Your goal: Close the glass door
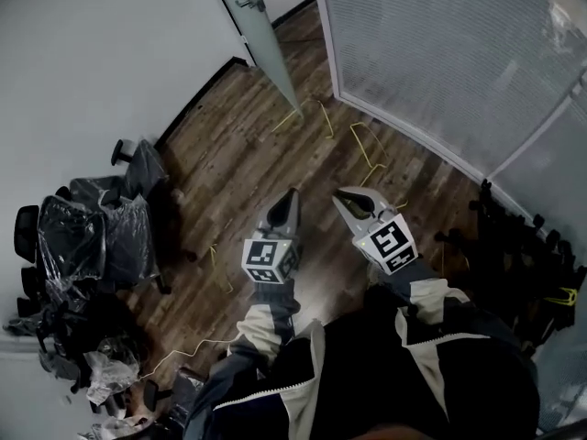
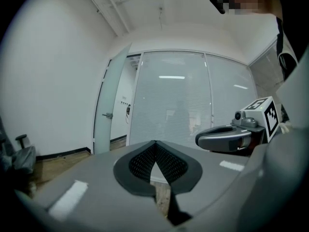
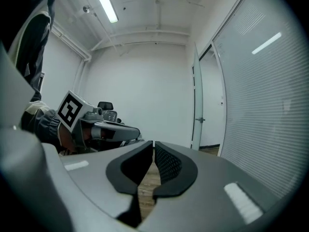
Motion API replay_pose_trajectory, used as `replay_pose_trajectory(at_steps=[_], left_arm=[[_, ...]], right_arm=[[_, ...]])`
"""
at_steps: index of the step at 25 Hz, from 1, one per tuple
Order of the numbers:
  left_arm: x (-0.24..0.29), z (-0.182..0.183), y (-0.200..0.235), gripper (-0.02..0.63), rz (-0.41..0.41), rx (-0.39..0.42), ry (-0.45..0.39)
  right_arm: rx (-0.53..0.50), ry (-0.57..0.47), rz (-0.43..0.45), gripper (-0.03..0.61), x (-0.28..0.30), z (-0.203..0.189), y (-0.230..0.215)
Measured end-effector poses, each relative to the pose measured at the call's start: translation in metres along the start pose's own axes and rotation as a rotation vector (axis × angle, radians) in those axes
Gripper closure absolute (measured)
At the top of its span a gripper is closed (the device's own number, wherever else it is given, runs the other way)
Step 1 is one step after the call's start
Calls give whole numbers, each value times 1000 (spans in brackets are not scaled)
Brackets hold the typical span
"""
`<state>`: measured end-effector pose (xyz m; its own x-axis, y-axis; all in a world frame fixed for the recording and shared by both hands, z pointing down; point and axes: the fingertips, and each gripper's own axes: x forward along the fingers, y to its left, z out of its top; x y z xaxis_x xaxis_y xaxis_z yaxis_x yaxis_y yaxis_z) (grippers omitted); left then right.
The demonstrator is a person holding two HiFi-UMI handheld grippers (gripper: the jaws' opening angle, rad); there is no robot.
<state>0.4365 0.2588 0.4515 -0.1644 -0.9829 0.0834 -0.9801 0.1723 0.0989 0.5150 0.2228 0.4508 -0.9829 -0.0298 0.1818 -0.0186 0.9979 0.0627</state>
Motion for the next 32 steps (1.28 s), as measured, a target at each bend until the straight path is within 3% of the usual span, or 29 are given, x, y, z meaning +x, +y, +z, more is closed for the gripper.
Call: replay_pose_trajectory(at_steps=[3, 10, 17, 24, 29, 32], left_arm=[[32, 12, 2, 609, 44, -42, -1], [84, 38, 23, 609, 166, 46, -6], [110, 50, 61, 609, 228, 42, -23], [139, 54, 140, 609, 239, 46, -58], [158, 66, 210, 609, 189, 50, -79], [168, 74, 247, 609, 138, 92, -82]], right_arm=[[-8, -21, 48, 558, 9, 7, -33], [-16, -55, 117, 558, 38, 22, -103], [-30, -75, 170, 558, 90, 33, -129], [-65, -64, 158, 558, 166, 46, -146], [-66, -44, 107, 558, 235, 61, -149], [-52, -43, 80, 558, 280, 68, -148]])
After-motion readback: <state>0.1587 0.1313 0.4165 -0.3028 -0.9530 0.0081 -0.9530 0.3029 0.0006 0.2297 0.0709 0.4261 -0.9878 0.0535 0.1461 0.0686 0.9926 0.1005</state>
